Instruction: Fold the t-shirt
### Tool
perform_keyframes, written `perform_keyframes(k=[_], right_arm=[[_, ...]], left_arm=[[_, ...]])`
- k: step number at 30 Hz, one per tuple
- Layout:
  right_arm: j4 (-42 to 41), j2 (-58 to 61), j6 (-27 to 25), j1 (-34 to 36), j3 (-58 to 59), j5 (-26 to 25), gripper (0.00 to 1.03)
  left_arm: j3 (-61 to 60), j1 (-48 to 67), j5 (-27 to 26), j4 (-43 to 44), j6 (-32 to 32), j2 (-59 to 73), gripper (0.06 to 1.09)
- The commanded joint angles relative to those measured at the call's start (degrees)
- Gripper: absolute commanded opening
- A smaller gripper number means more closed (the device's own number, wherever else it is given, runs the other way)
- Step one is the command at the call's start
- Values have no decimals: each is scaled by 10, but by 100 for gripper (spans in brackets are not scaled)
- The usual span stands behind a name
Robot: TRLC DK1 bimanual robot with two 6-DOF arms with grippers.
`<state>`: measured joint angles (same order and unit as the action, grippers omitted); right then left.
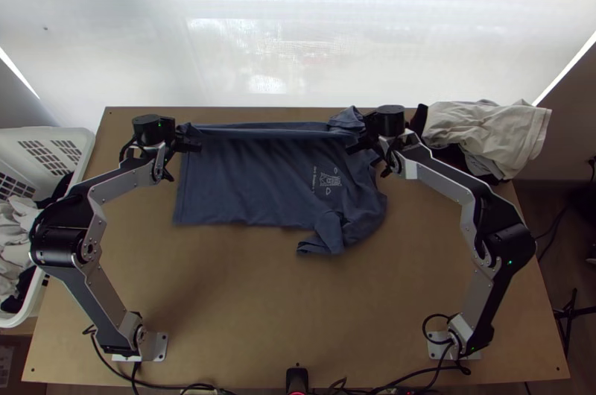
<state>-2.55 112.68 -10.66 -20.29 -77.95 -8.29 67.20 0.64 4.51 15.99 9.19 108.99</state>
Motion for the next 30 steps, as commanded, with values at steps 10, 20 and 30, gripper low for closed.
perform_keyframes(k=[10,20,30], right_arm=[[-1,-20,1,-7,83,0,3],[-12,-29,4,-5,95,17,77],[6,-106,19,11,121,35,97]], left_arm=[[-73,10,-2,10,3,-26,9],[-85,6,-2,-24,3,-25,81],[-90,-29,-45,-159,-14,-126,101]])
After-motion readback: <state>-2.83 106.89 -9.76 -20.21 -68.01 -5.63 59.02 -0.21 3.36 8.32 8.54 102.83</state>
